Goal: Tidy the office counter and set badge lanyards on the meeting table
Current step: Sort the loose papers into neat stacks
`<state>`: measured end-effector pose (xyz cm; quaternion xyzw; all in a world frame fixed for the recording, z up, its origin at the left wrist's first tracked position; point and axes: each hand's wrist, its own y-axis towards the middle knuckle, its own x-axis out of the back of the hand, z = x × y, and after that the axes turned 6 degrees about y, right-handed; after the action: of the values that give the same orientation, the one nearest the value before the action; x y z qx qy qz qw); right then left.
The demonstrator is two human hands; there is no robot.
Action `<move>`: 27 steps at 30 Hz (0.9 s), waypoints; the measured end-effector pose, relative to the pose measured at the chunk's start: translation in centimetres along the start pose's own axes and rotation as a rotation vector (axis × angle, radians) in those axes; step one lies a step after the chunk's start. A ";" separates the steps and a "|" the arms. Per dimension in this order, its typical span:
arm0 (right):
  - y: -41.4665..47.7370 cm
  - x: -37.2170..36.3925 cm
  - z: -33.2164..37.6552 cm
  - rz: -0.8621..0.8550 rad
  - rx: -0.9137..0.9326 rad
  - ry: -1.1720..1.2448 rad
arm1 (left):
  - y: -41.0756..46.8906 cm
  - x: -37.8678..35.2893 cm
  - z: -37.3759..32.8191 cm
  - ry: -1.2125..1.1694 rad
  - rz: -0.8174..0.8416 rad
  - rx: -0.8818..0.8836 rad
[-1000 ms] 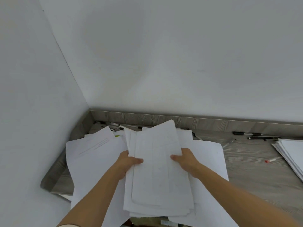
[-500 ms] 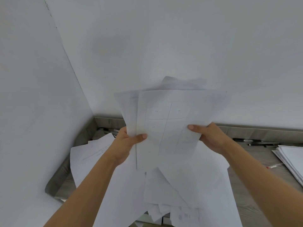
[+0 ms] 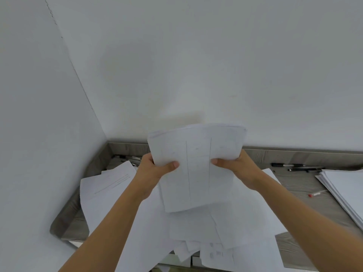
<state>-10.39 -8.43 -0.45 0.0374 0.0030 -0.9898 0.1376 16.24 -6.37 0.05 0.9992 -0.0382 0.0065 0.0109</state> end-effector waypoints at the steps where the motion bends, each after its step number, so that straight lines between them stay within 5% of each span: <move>1: -0.2 0.2 -0.5 0.009 -0.037 -0.015 | -0.2 -0.1 0.7 -0.007 0.009 0.025; 5: -1.0 0.2 -3.7 0.057 -0.201 -0.089 | -1.1 -1.0 4.3 0.018 0.056 0.179; 10: -1.6 0.8 -3.4 0.004 -0.197 -0.071 | -0.1 -1.9 3.4 0.022 0.008 0.179; 19: -5.1 6.0 -2.7 -0.480 -0.008 -0.177 | 1.2 -10.4 2.5 -0.123 -0.099 0.269; 27: -14.7 20.0 -1.3 -0.714 -0.163 -0.368 | 0.7 -26.2 3.5 0.000 0.121 0.376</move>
<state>-33.47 0.31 -3.30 -0.1545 0.0695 -0.9621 -0.2138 -9.93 -5.15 -3.82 0.9794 -0.0965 0.0145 -0.1765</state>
